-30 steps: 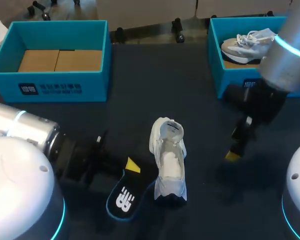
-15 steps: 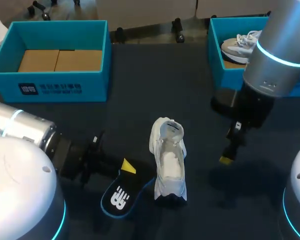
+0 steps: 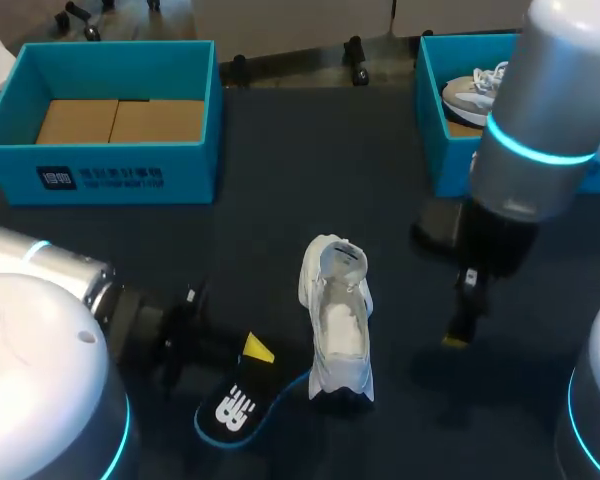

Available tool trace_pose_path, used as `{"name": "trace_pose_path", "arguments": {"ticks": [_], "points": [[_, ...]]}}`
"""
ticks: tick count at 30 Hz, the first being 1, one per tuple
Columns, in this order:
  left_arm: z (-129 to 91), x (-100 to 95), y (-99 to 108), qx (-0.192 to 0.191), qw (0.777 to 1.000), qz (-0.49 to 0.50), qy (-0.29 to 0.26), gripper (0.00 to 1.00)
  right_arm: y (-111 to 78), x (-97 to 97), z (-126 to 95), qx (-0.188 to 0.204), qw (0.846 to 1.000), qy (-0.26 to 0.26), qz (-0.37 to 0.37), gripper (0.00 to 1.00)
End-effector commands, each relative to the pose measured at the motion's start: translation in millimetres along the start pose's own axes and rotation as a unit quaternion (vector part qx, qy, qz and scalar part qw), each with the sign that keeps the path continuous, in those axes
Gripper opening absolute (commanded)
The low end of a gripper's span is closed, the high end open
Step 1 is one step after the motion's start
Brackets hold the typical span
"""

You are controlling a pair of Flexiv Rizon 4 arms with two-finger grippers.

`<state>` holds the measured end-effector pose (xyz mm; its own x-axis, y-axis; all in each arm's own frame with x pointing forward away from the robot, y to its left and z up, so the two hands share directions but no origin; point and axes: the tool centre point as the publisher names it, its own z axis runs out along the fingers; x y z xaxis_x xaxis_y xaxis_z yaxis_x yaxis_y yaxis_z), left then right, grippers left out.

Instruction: Take the shoe out of the shoebox, open the shoe tongue, remove and reinsert the insole, then place the shoe into the shoebox

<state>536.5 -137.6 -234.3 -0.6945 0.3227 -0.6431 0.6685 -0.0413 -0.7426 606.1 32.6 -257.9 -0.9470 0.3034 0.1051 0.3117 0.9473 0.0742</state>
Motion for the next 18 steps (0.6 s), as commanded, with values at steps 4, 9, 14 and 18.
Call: {"name": "trace_pose_path", "arguments": {"ticks": [4, 9, 14, 18], "points": [[13, 14.2, -3, 0.003, 1.000, -0.002, -0.011, 0.00, 14.7, 11.8, 20, 0.004, 0.999, -0.041, -0.019, 1.00], [22, 13.6, -1, 0.002, 1.000, -0.006, -0.015, 0.00, 22.4, 12.9, 30, 0.008, 0.998, -0.053, -0.035, 1.00], [30, 4.0, 2, -0.002, 1.000, 0.000, -0.025, 0.00, 28.3, 13.2, 37, 0.013, 0.997, -0.065, -0.044, 1.00], [36, -1.8, 6, -0.002, 1.000, 0.002, -0.029, 0.00, 35.5, 13.7, 44, 0.021, 0.997, -0.055, -0.050, 1.00]]}}
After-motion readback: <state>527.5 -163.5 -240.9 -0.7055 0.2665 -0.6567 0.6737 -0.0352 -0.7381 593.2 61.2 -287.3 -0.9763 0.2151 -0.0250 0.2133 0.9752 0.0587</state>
